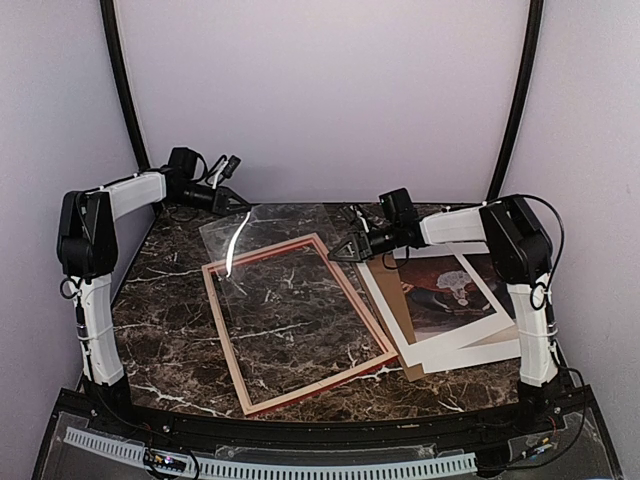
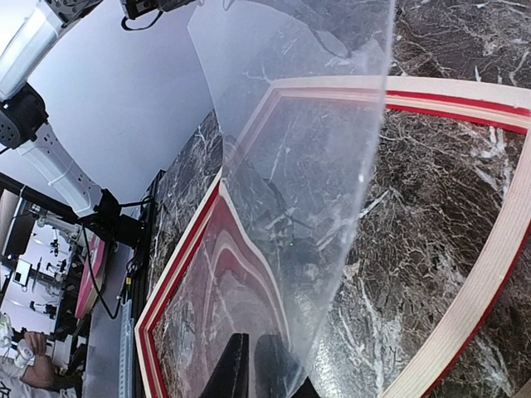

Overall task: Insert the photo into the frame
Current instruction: Pass from the left arm to the right

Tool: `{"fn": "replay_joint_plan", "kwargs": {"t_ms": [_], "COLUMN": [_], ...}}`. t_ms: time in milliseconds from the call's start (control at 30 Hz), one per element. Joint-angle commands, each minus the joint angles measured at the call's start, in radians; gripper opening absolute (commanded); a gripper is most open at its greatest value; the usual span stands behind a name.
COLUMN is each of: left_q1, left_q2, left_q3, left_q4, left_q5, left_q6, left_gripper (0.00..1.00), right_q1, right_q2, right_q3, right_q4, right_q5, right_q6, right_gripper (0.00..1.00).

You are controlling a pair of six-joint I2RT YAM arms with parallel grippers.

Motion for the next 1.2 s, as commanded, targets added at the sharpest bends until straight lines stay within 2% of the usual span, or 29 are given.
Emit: {"fn": "replay_joint_plan", "kwargs": {"t_ms": [0,67,100,167,233,267,400,500,567,633,900,1167], "left_q1": [0.006,0.006,0.006,0.005,0.006,0.007,0.022,0.025,0.024,0.019,-0.074,-0.137], "left_q2": [-0.076,-0.077,-0.078,-0.085,-0.096,-0.101,-0.146,-0.221,-0.275,-0.323,-0.471,-0.491], "left_q3": [-0.019,-0.021,-0.021,-0.024,-0.035,-0.040,-0.107,-0.238,-0.320,-0.389,-0.688,-0.830], "left_q4": [0.037,0.036,0.036,0.043,0.062,0.078,0.150,0.229,0.247,0.231,0.157,0.147], "left_q5": [0.016,0.006,-0.007,-0.044,-0.103,-0.161,-0.349,-0.456,-0.549,-0.657,-0.882,-0.948], "left_q6": [-0.007,-0.004,-0.003,-0.007,-0.018,-0.033,-0.152,-0.275,-0.335,-0.387,-0.585,-0.680], "left_gripper": [0.00,0.00,0.01,0.08,0.21,0.32,0.51,0.68,0.74,0.75,0.76,0.75], "right_q1": [0.012,0.008,0.005,-0.001,-0.006,-0.010,-0.024,-0.036,-0.048,-0.059,-0.117,-0.122], "right_q2": [-0.001,-0.005,-0.007,-0.025,-0.057,-0.077,-0.165,-0.230,-0.267,-0.300,-0.402,-0.407], "right_q3": [0.021,0.024,0.031,0.040,0.041,0.041,0.044,0.032,0.025,0.021,0.013,-0.029], "right_q4": [0.021,0.017,0.007,-0.031,-0.069,-0.087,-0.176,-0.207,-0.216,-0.225,-0.215,-0.146], "right_q5": [-0.006,0.004,0.005,0.009,0.012,0.015,0.032,0.045,0.048,0.050,0.074,0.059], "right_q6": [0.016,0.032,0.037,0.045,0.045,0.044,0.047,0.061,0.079,0.097,0.159,0.207], "right_gripper": [0.06,0.00,0.00,0.00,0.00,0.00,0.00,0.00,0.00,0.00,0.00,0.00]}}
